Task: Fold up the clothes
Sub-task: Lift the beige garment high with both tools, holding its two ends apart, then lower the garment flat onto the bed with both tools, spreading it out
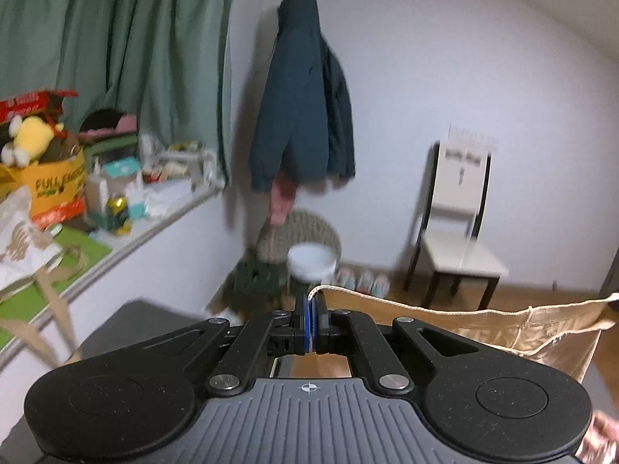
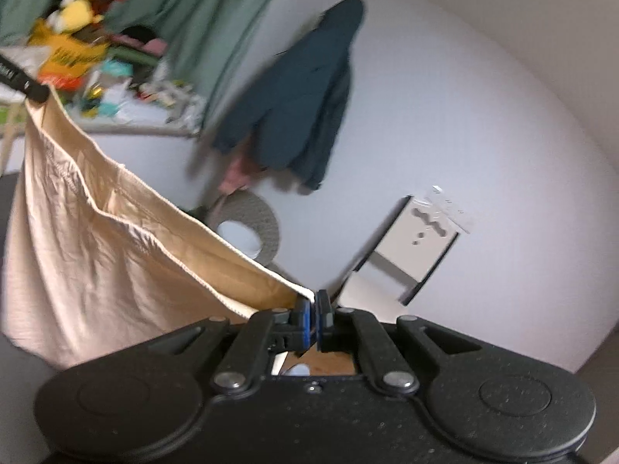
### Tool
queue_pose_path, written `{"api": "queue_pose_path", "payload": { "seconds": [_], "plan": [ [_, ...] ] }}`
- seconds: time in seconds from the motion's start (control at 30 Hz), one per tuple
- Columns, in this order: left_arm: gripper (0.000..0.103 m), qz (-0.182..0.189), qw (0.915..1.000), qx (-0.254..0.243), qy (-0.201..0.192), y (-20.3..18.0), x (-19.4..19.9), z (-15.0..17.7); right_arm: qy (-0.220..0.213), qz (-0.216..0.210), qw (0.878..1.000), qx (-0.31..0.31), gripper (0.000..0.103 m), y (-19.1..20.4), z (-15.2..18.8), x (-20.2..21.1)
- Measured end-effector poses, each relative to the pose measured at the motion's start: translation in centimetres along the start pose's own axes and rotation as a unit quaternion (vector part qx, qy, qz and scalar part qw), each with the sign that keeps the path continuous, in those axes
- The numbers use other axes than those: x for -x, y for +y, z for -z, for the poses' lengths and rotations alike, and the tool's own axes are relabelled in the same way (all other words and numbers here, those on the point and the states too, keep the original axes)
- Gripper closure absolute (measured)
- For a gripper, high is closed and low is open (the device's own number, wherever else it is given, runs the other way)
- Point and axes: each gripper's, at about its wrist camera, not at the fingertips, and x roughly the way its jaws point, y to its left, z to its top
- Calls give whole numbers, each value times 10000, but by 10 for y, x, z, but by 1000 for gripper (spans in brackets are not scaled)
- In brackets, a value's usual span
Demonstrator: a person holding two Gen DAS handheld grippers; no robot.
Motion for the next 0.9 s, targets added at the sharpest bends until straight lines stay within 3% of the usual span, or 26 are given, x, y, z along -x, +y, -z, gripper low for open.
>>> {"api": "queue_pose_path", "payload": {
  "seconds": [0.1, 0.2, 0.4, 0.6, 0.9],
  "plan": [
    [103, 115, 9999, 106, -44, -4, -5, 4, 99, -95, 9999, -102, 100, 0, 20, 3],
    [103, 261, 9994, 103, 195, -1, -9, 32, 294, -253, 9992, -95, 100, 8, 47, 4],
    [103, 321, 9903, 75, 1347, 14, -33, 133, 1245, -863, 9882, 228, 100, 69, 132, -14],
    [103, 206, 9687, -247, 2460, 11, -43, 238, 2297, -1576, 9595, 412, 100, 118, 196, -28],
    [103, 159, 9434, -808, 3212, 18, -33, 305, 3243, -2468, 9122, 430, 100, 145, 221, -40]
  ]
}}
